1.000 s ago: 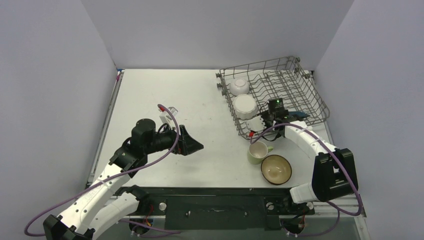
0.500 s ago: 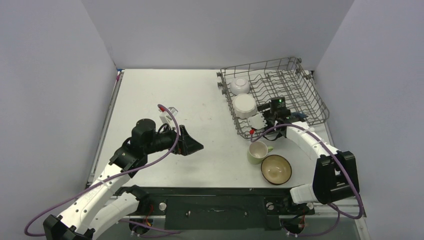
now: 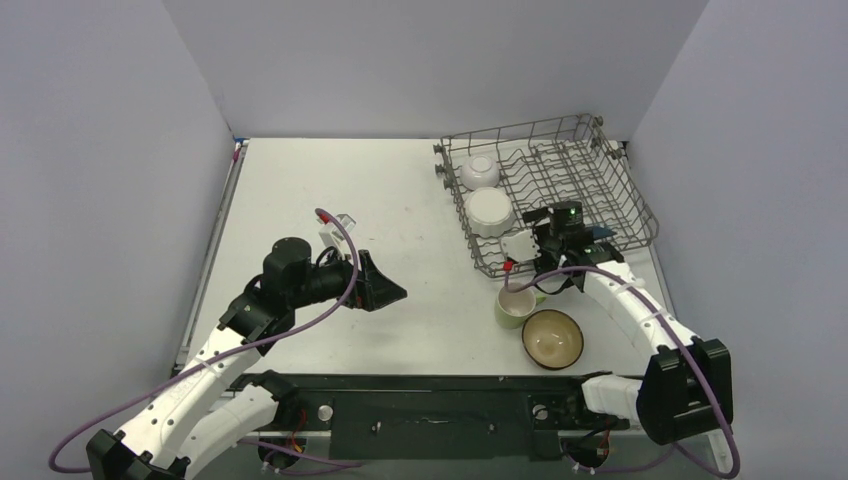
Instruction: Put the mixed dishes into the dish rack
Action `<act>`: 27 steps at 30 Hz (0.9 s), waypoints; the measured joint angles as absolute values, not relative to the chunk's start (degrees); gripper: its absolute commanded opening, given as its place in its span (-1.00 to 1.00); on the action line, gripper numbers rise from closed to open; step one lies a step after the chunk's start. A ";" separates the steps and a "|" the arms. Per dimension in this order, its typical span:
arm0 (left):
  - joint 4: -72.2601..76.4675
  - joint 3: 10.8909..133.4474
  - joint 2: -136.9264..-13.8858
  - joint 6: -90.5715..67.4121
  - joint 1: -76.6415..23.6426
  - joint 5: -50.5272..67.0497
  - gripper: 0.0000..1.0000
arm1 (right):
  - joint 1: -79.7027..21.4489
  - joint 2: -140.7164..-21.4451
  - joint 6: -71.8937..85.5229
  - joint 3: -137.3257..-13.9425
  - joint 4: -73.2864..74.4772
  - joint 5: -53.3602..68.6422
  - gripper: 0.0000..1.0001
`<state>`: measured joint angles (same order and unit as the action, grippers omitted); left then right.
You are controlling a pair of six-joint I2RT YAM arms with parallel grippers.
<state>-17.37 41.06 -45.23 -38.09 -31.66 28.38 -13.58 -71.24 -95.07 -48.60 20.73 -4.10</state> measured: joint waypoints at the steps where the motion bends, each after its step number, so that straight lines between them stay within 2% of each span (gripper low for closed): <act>1: -17.37 41.06 -45.23 -38.09 -31.64 28.40 0.93 | -13.58 -70.52 -94.59 -47.94 20.99 -4.10 0.53; 14: -17.34 41.06 -45.56 -38.13 -31.27 28.58 0.93 | -13.65 -60.90 -89.30 -42.19 25.69 -5.19 0.55; 18: -17.34 41.06 -45.54 -38.33 -31.07 28.58 0.93 | -14.63 -57.52 -87.13 -42.39 28.53 -6.15 0.75; 27: -17.37 41.06 -45.54 -39.22 -30.96 28.56 0.93 | -21.19 -48.27 -69.43 -47.72 36.82 -6.81 0.78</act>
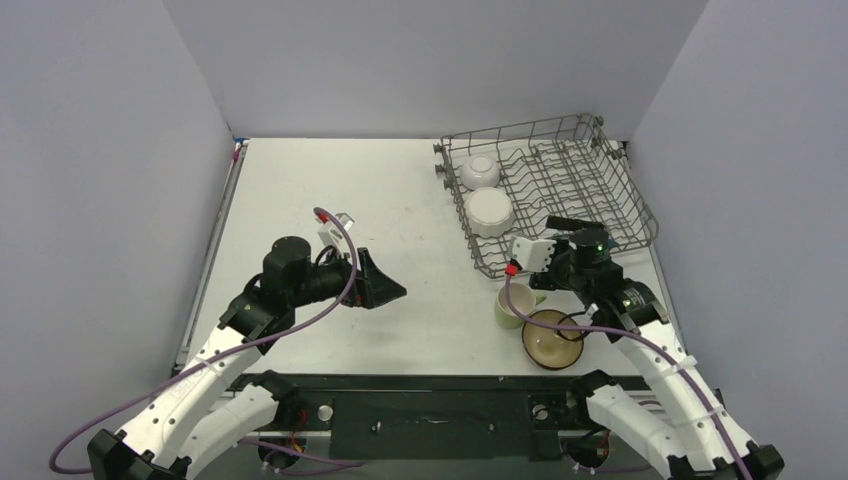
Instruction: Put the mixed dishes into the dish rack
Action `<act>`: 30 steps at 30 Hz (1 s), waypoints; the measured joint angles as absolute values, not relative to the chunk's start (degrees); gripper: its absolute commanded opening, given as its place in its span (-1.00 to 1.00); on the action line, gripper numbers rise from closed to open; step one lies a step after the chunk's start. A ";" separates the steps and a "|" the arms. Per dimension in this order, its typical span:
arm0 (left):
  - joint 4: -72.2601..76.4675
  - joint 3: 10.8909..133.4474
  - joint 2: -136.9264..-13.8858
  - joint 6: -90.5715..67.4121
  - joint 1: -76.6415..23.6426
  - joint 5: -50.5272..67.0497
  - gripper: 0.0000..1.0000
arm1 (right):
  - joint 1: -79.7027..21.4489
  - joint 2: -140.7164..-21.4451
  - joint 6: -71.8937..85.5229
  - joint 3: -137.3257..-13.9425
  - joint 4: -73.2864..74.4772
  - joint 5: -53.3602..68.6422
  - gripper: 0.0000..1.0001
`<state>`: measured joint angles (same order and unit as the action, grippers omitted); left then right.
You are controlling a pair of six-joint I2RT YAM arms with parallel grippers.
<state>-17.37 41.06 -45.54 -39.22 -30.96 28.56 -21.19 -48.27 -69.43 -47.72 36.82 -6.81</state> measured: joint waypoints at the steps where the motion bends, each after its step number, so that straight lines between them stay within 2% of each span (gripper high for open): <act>1: -17.39 41.06 -45.54 -39.51 -30.96 28.56 0.93 | -21.93 -46.89 -66.65 -48.21 36.82 -6.35 0.79; 9: -17.37 40.38 -45.63 -43.42 -30.96 27.38 0.93 | -25.93 -39.57 -35.57 -50.39 30.30 -2.87 0.79; 13: -16.88 37.76 -44.31 -47.00 -30.96 26.11 0.93 | -25.98 -40.56 -14.44 -53.82 27.33 -10.31 0.95; 18: -16.47 35.00 -42.52 -51.09 -31.05 24.21 0.93 | -23.79 -45.60 7.09 -62.85 30.61 -19.18 0.99; 22: -15.90 35.00 -42.13 -52.88 -31.90 22.68 0.93 | -9.21 -48.77 18.90 -64.23 33.45 -14.06 0.91; 26: -15.09 34.85 -41.95 -53.69 -33.08 21.76 0.93 | 8.58 -53.23 26.57 -60.93 34.61 0.43 0.88; 28: -14.70 34.54 -41.95 -53.87 -33.58 21.41 0.93 | 13.78 -56.10 30.30 -57.36 35.03 6.31 0.77; 30: -14.35 34.20 -41.98 -53.89 -33.87 21.30 0.93 | 15.90 -57.71 33.12 -54.63 35.07 10.50 0.49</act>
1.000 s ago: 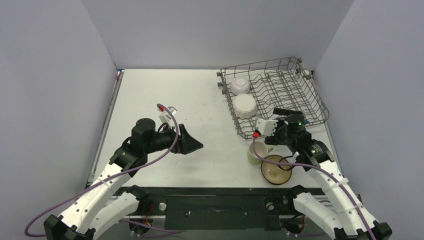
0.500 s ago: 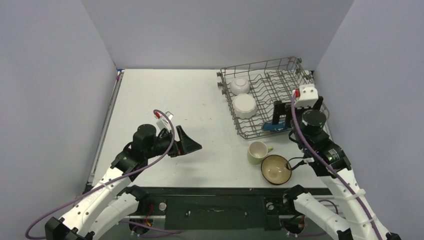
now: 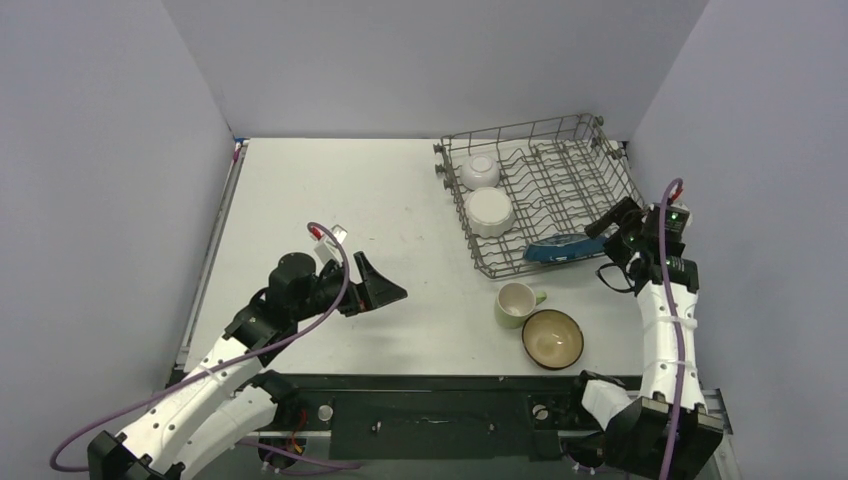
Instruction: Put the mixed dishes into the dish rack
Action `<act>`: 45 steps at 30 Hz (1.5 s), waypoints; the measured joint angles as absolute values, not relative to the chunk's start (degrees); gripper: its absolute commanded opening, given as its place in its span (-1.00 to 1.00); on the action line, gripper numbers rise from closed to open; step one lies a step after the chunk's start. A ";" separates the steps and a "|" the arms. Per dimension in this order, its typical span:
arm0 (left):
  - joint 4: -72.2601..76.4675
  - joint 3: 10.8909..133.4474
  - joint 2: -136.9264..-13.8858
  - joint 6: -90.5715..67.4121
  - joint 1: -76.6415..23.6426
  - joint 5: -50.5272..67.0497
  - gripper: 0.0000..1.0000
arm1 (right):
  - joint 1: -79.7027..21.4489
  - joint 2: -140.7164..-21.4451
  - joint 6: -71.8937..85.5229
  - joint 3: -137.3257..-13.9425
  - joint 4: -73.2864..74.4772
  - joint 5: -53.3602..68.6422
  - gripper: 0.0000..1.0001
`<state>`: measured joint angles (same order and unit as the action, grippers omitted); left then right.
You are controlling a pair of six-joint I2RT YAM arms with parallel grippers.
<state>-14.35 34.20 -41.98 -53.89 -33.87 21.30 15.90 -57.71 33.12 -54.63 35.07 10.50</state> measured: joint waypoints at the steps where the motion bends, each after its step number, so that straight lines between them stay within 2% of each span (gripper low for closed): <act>1: -14.20 34.09 -42.02 -53.89 -34.00 21.26 0.93 | 17.02 -58.48 34.63 -53.47 35.11 12.73 0.43; 6: -13.37 34.06 -42.11 -53.84 -34.11 21.26 0.93 | 22.06 -62.48 41.78 -49.12 32.18 21.82 0.38; 14: -13.10 34.06 -42.65 -53.17 -34.20 21.30 0.93 | 22.65 -65.32 49.65 -45.93 25.82 26.41 0.38; 30: -13.54 36.25 -43.09 -49.93 -34.20 21.67 0.93 | 16.05 -71.07 59.66 -46.35 17.93 23.22 0.34; 35: -13.58 36.49 -43.33 -49.15 -34.20 21.69 0.93 | 15.97 -73.69 60.88 -50.57 16.93 22.74 0.24; 45: -13.69 36.49 -43.90 -48.88 -34.20 21.69 0.93 | 14.39 -80.58 60.95 -55.24 17.56 21.85 0.23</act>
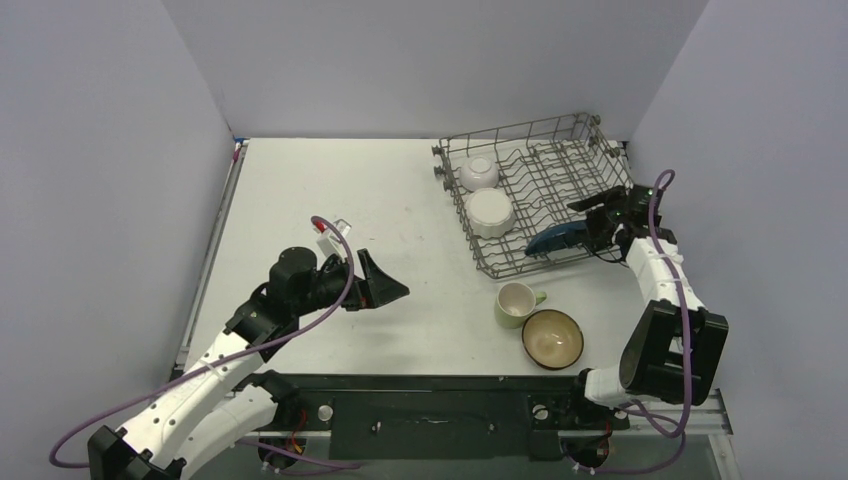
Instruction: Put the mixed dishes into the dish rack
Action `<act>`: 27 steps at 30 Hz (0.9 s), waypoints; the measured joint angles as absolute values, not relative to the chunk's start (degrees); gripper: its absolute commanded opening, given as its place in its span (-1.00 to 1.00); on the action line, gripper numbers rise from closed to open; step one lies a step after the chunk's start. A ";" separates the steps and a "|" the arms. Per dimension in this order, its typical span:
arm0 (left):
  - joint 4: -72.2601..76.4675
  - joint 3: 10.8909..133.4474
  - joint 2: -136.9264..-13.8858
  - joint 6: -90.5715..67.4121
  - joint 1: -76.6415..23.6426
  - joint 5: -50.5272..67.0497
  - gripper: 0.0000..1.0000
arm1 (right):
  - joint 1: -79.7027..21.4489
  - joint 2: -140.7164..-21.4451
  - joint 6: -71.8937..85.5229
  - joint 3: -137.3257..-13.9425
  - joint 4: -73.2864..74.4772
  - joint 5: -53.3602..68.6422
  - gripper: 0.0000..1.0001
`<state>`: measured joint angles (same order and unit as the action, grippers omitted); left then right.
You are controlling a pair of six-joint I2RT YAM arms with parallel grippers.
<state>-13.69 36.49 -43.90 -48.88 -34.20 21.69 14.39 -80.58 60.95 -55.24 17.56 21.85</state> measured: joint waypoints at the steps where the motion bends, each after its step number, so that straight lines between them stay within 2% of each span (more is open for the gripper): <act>1: -13.69 36.49 -43.97 -48.88 -34.20 21.69 0.93 | 14.28 -80.58 60.93 -55.29 17.65 21.76 0.24; 10: -13.65 36.49 -44.49 -48.90 -34.20 21.93 0.93 | 13.96 -79.61 59.29 -56.16 20.64 21.15 0.31; 27: -13.04 36.25 -44.49 -49.36 -34.20 23.03 0.93 | 14.09 -67.13 55.05 -51.35 24.80 17.21 0.32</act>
<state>-13.04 36.25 -44.49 -49.36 -34.20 23.03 14.09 -67.13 55.05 -51.35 24.80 17.21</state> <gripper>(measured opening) 0.965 0.657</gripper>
